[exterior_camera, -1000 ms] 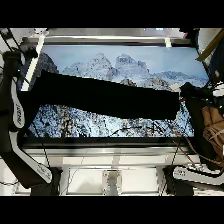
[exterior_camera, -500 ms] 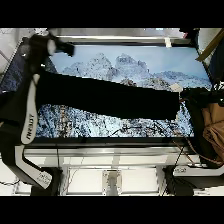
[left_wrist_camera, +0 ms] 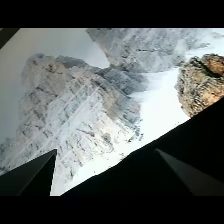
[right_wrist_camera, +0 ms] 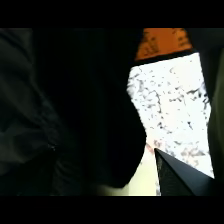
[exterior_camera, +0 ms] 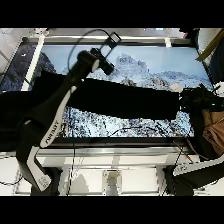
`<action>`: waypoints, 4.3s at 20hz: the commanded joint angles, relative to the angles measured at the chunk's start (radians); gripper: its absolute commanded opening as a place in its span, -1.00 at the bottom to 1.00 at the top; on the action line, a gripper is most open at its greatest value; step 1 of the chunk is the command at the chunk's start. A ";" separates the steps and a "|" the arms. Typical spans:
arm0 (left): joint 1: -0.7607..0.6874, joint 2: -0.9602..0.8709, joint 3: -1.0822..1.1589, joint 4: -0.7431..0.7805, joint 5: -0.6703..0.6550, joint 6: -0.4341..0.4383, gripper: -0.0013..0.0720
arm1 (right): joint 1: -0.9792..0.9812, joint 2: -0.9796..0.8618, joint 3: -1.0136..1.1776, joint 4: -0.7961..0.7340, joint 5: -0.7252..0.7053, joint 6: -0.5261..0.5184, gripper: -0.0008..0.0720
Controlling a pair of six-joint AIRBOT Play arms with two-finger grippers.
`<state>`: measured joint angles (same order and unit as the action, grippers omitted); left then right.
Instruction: Fold the clothes and pants, and hang the long-sleeved shirts on hangers.
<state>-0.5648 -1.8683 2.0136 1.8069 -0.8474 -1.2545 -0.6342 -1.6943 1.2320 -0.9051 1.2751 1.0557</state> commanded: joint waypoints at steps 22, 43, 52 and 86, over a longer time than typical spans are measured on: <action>-0.156 -0.271 0.000 -0.298 -0.001 -0.055 -0.94 | 0.211 0.071 0.315 0.360 0.169 0.064 -0.95; 0.538 0.298 0.000 -0.193 -0.395 -0.085 -0.94 | 1.140 -0.237 0.599 0.253 -0.751 0.480 0.39; 0.610 0.298 0.000 -0.265 -0.396 -0.085 -0.94 | 0.781 -0.201 0.816 -0.053 0.117 0.500 0.64; 0.387 0.277 -0.200 -0.274 -0.536 -0.133 -0.94 | 0.709 0.031 0.368 0.011 0.261 0.357 -0.94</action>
<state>-0.0803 -1.5902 1.8565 1.5352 -1.3586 -1.3861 0.1337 -1.7691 1.5925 -0.7731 1.3758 1.3869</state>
